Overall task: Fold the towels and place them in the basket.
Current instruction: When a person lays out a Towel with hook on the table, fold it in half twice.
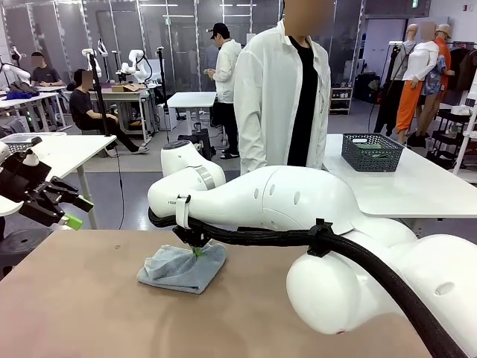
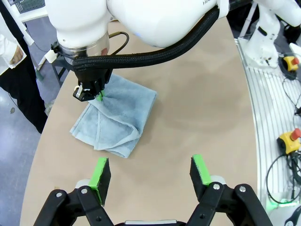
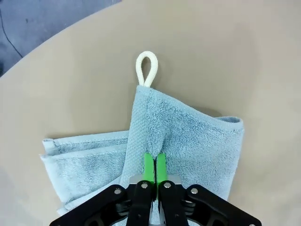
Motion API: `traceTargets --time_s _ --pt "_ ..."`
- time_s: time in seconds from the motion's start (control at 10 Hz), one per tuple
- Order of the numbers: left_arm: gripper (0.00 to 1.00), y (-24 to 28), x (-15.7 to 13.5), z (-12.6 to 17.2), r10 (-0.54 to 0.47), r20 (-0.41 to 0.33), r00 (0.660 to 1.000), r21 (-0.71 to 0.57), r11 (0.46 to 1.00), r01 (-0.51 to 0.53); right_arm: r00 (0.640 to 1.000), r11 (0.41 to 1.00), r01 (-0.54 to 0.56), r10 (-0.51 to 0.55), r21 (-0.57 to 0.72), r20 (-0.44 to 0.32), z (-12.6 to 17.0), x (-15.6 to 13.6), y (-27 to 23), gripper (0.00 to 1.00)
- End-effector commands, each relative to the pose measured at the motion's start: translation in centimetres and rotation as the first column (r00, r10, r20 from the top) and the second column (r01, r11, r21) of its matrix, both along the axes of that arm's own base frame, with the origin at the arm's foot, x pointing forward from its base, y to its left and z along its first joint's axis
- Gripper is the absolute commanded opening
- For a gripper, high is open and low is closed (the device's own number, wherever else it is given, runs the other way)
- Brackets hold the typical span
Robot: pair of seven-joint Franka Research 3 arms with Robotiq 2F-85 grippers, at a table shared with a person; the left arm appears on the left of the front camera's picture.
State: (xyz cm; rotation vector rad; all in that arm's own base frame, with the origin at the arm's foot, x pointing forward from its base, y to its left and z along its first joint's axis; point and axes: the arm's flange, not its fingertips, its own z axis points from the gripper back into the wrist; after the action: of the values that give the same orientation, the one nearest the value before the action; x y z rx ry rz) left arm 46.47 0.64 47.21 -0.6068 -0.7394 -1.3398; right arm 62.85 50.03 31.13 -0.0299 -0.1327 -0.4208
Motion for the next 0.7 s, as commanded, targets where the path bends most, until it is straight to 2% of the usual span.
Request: traceTargets --time_s 0.0,0.4,0.6 --pt "0.86 0.0 0.0 0.0 0.002 0.005 1.0 -0.004 1.0 -0.002 0.999 1.0 0.007 -0.007 -0.002 0.04 0.6 -0.3 0.3 0.0" --pt "0.86 0.0 0.0 0.0 0.002 0.005 1.0 -0.004 1.0 -0.002 0.992 0.997 -0.064 0.059 0.04 0.107 3.4 -1.7 2.9 0.0" --pt "0.86 0.0 0.0 0.0 0.002 0.005 1.0 -0.004 1.0 -0.002 0.987 0.987 -0.133 0.124 0.088 0.099 4.0 -2.0 4.8 0.0"
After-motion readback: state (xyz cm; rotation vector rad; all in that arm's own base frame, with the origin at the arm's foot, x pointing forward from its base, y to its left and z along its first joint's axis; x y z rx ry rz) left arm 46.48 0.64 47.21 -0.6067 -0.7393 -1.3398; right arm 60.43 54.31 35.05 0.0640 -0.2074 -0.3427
